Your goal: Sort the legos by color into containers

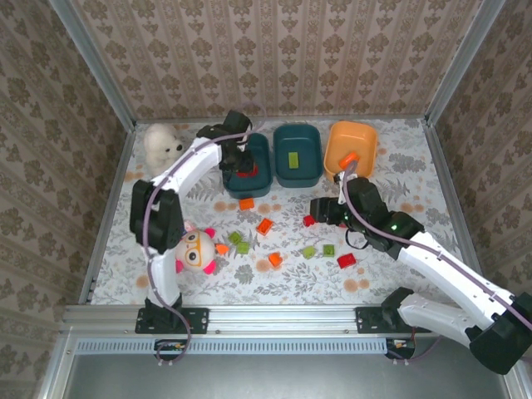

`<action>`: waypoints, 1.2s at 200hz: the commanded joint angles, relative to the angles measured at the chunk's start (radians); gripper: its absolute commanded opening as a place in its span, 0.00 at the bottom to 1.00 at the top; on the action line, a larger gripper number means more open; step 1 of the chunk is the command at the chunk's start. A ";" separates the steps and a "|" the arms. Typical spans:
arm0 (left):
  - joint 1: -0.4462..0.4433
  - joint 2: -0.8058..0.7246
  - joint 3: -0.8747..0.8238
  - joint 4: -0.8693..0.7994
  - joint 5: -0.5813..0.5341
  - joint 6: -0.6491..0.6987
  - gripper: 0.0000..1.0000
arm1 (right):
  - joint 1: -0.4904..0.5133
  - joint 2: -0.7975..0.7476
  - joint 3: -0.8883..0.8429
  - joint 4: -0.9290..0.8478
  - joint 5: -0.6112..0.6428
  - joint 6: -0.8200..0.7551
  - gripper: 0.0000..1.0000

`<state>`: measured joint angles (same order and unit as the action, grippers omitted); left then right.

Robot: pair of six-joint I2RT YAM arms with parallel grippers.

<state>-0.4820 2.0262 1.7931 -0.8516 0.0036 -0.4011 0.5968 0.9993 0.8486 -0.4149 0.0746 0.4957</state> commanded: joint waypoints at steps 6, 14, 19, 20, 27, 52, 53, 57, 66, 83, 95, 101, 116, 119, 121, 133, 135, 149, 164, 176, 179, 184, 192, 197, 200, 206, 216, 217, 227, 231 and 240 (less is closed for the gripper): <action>0.033 0.145 0.150 -0.136 0.005 -0.058 0.22 | 0.009 0.016 0.041 0.021 -0.012 -0.019 0.69; 0.051 0.178 0.189 -0.167 -0.001 -0.073 0.22 | 0.010 0.019 0.041 0.021 -0.010 -0.018 0.69; 0.052 0.197 0.208 -0.181 -0.004 -0.085 0.22 | 0.009 0.021 0.042 0.022 -0.009 -0.019 0.69; 0.052 0.200 0.211 -0.184 -0.004 -0.087 0.22 | 0.009 0.021 0.042 0.022 -0.009 -0.019 0.69; 0.055 0.215 0.221 -0.191 -0.004 -0.099 0.22 | 0.009 0.024 0.042 0.022 -0.007 -0.017 0.69; 0.055 0.239 0.217 -0.181 0.012 -0.147 0.24 | 0.009 0.036 0.048 0.023 0.000 -0.021 0.69; 0.055 0.239 0.217 -0.181 0.013 -0.148 0.24 | 0.009 0.037 0.049 0.023 0.000 -0.020 0.69; 0.056 0.242 0.213 -0.180 0.017 -0.155 0.25 | 0.009 0.039 0.050 0.024 0.000 -0.023 0.69; 0.056 0.249 0.210 -0.178 0.028 -0.167 0.27 | 0.009 0.044 0.053 0.022 0.003 -0.026 0.69; 0.056 0.259 0.206 -0.178 0.047 -0.182 0.32 | 0.009 0.058 0.060 0.011 0.006 -0.032 0.69; 0.055 0.262 0.203 -0.176 0.058 -0.187 0.35 | 0.010 0.068 0.064 0.005 0.003 -0.037 0.69; 0.055 0.262 0.202 -0.176 0.064 -0.189 0.37 | 0.009 0.072 0.065 0.004 -0.001 -0.039 0.69; 0.056 0.262 0.201 -0.173 0.077 -0.191 0.42 | 0.009 0.088 0.072 -0.001 -0.009 -0.047 0.69; 0.056 0.261 0.201 -0.174 0.078 -0.191 0.42 | 0.009 0.093 0.074 -0.003 -0.011 -0.049 0.69; 0.056 0.261 0.203 -0.174 0.079 -0.191 0.43 | 0.009 0.096 0.075 -0.005 -0.013 -0.052 0.69; 0.056 0.257 0.206 -0.176 0.081 -0.191 0.46 | 0.014 0.118 0.090 -0.012 -0.022 -0.070 0.69; 0.055 0.256 0.206 -0.176 0.082 -0.191 0.47 | 0.016 0.122 0.093 -0.012 -0.024 -0.073 0.69; 0.056 0.241 0.210 -0.175 0.085 -0.193 0.50 | 0.041 0.159 0.112 -0.013 -0.033 -0.114 0.69; 0.055 0.218 0.213 -0.172 0.085 -0.194 0.54 | 0.084 0.228 0.146 -0.018 -0.041 -0.177 0.69; 0.055 0.193 0.213 -0.172 0.087 -0.198 0.55 | 0.111 0.311 0.198 -0.049 -0.037 -0.196 0.70; 0.056 0.184 0.214 -0.171 0.088 -0.199 0.56 | 0.116 0.334 0.215 -0.059 -0.037 -0.194 0.70; 0.056 0.166 0.212 -0.170 0.084 -0.200 0.56 | 0.126 0.369 0.245 -0.073 -0.034 -0.192 0.71; 0.054 0.130 0.198 -0.162 0.072 -0.204 0.57 | 0.143 0.442 0.296 -0.099 -0.019 -0.180 0.76; 0.052 0.102 0.185 -0.154 0.064 -0.207 0.58 | 0.155 0.482 0.329 -0.115 -0.006 -0.165 0.79; 0.053 0.081 0.170 -0.148 0.059 -0.209 0.59 | 0.161 0.507 0.350 -0.117 -0.001 -0.156 0.80; 0.054 0.038 0.137 -0.131 0.049 -0.212 0.60 | 0.172 0.552 0.389 -0.153 0.002 -0.139 0.80; 0.055 -0.042 0.067 -0.100 0.025 -0.218 0.62 | 0.190 0.629 0.452 -0.182 -0.002 -0.097 0.79; 0.055 -0.051 0.058 -0.096 0.022 -0.219 0.63 | 0.193 0.640 0.458 -0.183 -0.002 -0.093 0.79; 0.059 -0.142 -0.029 -0.058 0.007 -0.227 0.65 | 0.202 0.708 0.509 -0.204 -0.011 -0.027 0.78; 0.061 -0.181 -0.076 -0.043 0.001 -0.231 0.67 | 0.203 0.733 0.525 -0.208 -0.019 0.006 0.77; 0.067 -0.270 -0.181 0.002 -0.005 -0.242 0.69 | 0.206 0.786 0.557 -0.221 -0.029 0.087 0.75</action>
<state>-0.4301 1.9961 1.7817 -0.9260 0.0467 -0.6048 0.7872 1.6730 1.3155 -0.5297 0.0532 0.4091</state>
